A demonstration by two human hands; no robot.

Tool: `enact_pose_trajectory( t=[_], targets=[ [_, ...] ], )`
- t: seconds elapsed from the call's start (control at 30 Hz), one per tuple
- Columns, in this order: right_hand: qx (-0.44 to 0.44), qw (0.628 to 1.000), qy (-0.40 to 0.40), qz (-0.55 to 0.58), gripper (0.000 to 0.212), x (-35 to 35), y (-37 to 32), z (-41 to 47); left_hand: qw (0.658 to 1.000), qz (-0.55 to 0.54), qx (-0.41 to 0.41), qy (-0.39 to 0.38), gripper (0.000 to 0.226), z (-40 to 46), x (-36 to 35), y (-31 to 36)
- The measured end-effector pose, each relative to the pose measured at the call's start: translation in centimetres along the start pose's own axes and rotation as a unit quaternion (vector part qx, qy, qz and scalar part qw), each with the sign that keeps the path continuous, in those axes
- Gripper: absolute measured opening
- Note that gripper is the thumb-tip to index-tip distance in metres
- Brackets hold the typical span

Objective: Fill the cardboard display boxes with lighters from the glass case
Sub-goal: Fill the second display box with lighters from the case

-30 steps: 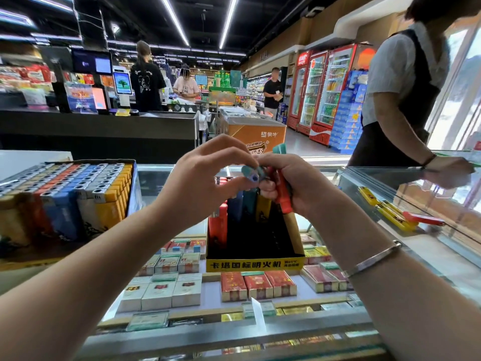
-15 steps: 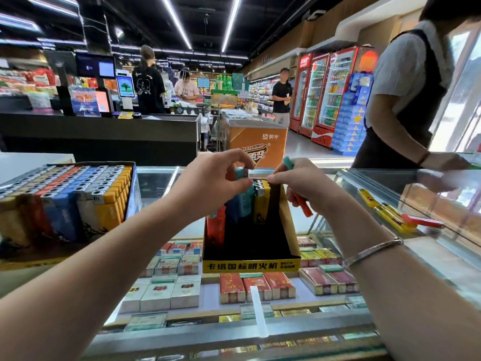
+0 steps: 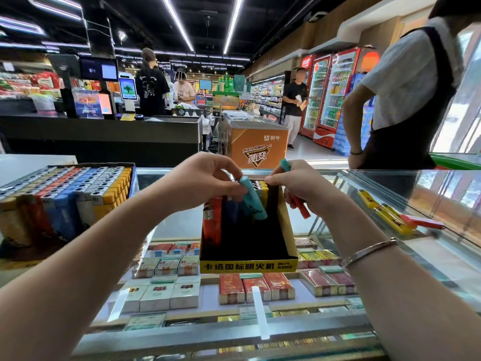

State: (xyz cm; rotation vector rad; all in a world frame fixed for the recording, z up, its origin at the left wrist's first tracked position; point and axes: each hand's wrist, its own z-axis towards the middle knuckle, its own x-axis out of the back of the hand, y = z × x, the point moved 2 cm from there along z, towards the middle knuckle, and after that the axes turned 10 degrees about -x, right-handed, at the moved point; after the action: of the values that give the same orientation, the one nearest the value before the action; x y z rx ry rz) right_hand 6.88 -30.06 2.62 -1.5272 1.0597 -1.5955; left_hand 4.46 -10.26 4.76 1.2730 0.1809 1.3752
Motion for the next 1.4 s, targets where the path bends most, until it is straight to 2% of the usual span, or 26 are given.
enact_pose_trajectory(
  t=[0.17,0.33,0.43,0.6,0.77,0.83,0.9,0.97,1.03,1.13,1.27,1.4],
  targets=[
    [0.001,1.0,-0.009,0.003,0.015,0.0,0.0,0.0,0.983,0.151,-0.072,0.071,0.012,0.4,-0.1,0.2],
    [0.006,1.0,-0.015,0.005,0.014,0.1,0.1,0.0,0.956,0.266,-0.109,0.058,0.021,0.8,-1.2,0.3],
    [0.009,1.0,-0.017,0.006,0.011,0.1,0.0,0.0,0.936,0.316,-0.142,0.069,0.017,1.1,-1.3,0.3],
    [0.011,1.0,-0.024,-0.006,0.01,0.2,0.0,-0.2,0.917,0.382,-0.115,0.012,0.013,2.1,-1.8,0.2],
    [0.018,0.999,-0.026,-0.01,0.011,0.2,-0.1,-0.4,0.901,0.418,-0.118,0.008,0.006,2.1,-2.1,0.4],
    [0.017,0.999,-0.026,-0.011,0.01,0.3,-0.2,-0.5,0.893,0.432,-0.125,0.008,0.014,1.8,-1.9,0.6],
    [0.013,1.0,-0.023,-0.003,0.01,0.3,-0.2,-0.6,0.884,0.456,-0.094,-0.034,0.023,1.6,-1.6,0.5],
    [0.007,1.0,-0.015,0.016,0.011,0.5,-0.2,-0.5,0.89,0.444,-0.052,-0.091,0.031,1.4,-1.3,0.1],
    [-0.002,0.999,-0.012,0.049,0.013,0.7,-0.3,-0.4,0.91,0.393,-0.014,-0.131,0.039,1.1,-1.2,-0.3],
    [-0.011,0.986,-0.03,0.166,0.018,1.2,-0.5,-0.3,0.934,0.325,0.016,-0.148,0.045,0.8,-1.2,-0.9],
    [0.008,0.947,-0.058,0.317,0.021,1.4,-0.9,-0.5,0.966,0.239,0.001,-0.1,0.036,0.7,-1.1,-1.3],
    [0.064,0.94,-0.047,0.331,0.02,1.3,-1.6,-0.8,0.982,0.176,-0.059,-0.02,0.013,0.5,-1.1,-0.5]
  ],
)
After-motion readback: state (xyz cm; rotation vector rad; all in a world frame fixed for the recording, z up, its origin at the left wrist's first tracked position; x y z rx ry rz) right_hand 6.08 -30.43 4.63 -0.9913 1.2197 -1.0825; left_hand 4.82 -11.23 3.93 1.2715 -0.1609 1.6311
